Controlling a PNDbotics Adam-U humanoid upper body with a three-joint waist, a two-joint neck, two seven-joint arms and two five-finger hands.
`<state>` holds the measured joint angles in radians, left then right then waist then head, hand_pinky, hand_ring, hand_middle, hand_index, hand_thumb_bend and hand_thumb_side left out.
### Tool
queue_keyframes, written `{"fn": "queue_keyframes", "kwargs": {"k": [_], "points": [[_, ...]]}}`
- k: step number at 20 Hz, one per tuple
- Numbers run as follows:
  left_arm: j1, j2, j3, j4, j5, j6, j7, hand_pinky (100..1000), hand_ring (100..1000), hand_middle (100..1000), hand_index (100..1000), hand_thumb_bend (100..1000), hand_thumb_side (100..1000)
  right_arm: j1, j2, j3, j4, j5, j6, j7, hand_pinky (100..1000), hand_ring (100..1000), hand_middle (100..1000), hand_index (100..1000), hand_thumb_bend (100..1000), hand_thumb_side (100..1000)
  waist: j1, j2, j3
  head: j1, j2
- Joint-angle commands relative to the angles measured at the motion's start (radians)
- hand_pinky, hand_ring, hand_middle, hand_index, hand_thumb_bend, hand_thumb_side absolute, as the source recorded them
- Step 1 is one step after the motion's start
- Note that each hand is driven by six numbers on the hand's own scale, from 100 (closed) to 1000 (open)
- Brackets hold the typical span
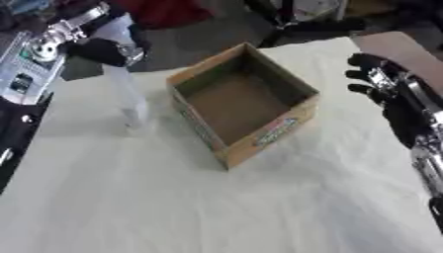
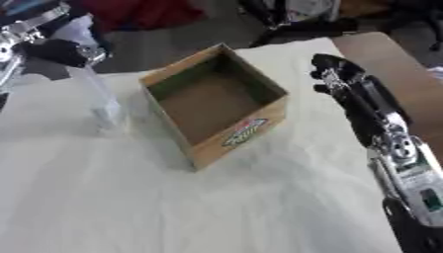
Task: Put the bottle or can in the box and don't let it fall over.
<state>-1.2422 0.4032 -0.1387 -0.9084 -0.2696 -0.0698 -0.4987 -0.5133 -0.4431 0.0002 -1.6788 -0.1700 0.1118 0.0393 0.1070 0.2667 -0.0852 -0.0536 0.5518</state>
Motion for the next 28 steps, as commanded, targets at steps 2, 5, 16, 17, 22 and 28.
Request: {"fn": "queue_keyframes", "kwargs": {"k": [2,5,16,17,22,28], "points": [[-0.012,0.022,-0.003,-0.005,-0.014,-0.012,-0.018,231,302,300,327,287,100,-0.011,-0.009,-0.010,-0.009,-0.007,0.002,-0.007,869,888,868,861,100,665,-0.011,-0.020,0.000,0.006,0.002],[-0.010,0.023,-0.005,-0.001,-0.025,-0.009,-0.029,204,280,293,316,294,100,-0.011,-0.008,-0.011,-0.010,-0.008,0.002,-0.008,869,884,865,859,100,664,-0.010,-0.019,0.001,0.008,0.001],[-0.006,0.026,-0.001,0.009,-0.058,0.034,-0.071,568,653,656,733,368,100,-0.012,-0.006,-0.012,-0.009,-0.008,0.004,-0.010,871,883,865,858,100,664,-0.011,-0.015,0.000,0.006,-0.002],[-0.006,0.026,0.000,0.009,-0.063,0.037,-0.069,593,694,697,763,399,100,-0.013,-0.006,-0.012,-0.009,-0.008,0.004,-0.009,871,883,865,858,100,664,-0.011,-0.015,0.000,0.006,-0.002],[-0.005,0.026,0.006,0.013,-0.077,0.045,-0.062,631,746,746,808,441,100,-0.012,-0.005,-0.011,-0.010,-0.008,0.005,-0.008,872,883,865,857,100,664,-0.012,-0.014,0.001,0.005,-0.004],[-0.005,0.025,0.006,0.016,-0.082,0.048,-0.071,592,735,728,788,411,100,-0.012,-0.003,-0.010,-0.010,-0.009,0.005,-0.006,874,883,865,858,100,665,-0.013,-0.013,0.001,0.003,-0.006]]}}
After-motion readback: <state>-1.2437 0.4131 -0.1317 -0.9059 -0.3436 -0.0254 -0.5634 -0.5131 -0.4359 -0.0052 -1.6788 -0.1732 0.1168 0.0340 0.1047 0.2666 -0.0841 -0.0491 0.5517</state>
